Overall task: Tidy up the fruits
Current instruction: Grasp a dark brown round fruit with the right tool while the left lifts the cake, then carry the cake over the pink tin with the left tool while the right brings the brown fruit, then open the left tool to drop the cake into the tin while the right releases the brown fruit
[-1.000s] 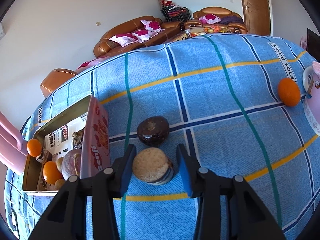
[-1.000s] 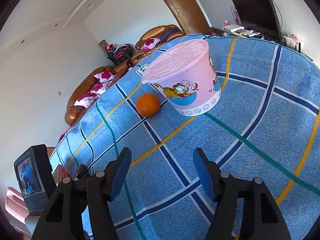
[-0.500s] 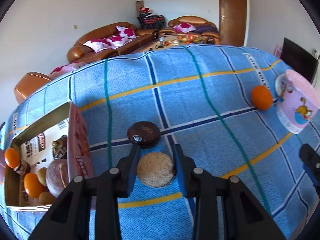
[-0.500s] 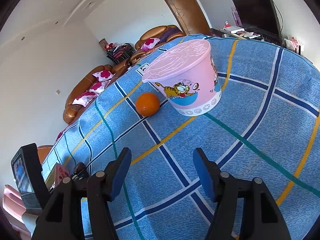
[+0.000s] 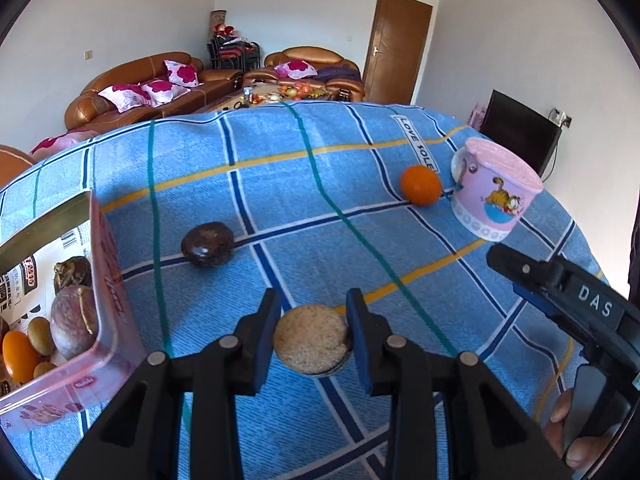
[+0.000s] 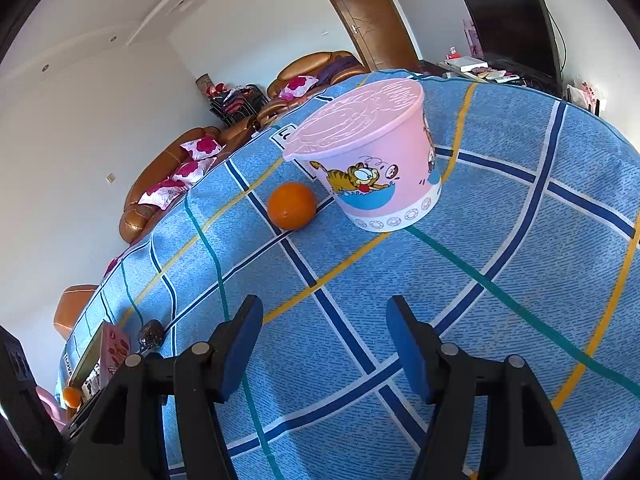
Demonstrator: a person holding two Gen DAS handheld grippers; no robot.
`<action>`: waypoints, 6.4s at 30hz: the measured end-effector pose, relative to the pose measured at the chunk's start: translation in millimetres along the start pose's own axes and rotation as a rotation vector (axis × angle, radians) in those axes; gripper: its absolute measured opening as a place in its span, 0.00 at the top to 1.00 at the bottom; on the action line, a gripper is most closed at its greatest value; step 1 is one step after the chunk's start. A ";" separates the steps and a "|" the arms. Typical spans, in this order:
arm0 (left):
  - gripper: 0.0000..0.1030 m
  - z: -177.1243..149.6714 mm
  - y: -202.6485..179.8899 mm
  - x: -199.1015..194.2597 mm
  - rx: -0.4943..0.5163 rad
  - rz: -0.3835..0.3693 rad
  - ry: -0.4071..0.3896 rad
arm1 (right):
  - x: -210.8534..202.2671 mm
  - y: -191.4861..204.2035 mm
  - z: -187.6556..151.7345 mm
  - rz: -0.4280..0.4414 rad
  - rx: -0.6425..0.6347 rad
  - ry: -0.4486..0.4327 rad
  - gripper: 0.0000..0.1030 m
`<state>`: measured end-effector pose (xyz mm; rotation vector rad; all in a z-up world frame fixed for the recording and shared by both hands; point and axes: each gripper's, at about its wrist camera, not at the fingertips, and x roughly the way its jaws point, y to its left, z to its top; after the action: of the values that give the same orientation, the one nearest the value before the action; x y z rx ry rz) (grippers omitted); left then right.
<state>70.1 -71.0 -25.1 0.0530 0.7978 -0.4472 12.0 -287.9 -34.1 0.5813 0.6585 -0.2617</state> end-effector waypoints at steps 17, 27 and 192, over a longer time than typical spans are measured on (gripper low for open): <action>0.66 -19.8 -42.9 -18.3 0.155 -0.023 0.016 | -7.5 -16.5 -0.3 -0.048 0.052 -0.037 0.36; 0.66 -5.6 15.8 -36.8 0.009 -0.004 -0.027 | -24.6 -49.2 -5.1 -0.094 0.062 -0.015 0.36; 0.66 -12.2 186.3 -52.1 -0.086 0.444 -0.122 | 91.4 307.3 -103.7 0.487 -0.537 0.217 0.62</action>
<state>105.8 119.4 -19.5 0.1186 0.6600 0.0050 154.7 17.3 -29.1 0.2366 0.7376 0.4317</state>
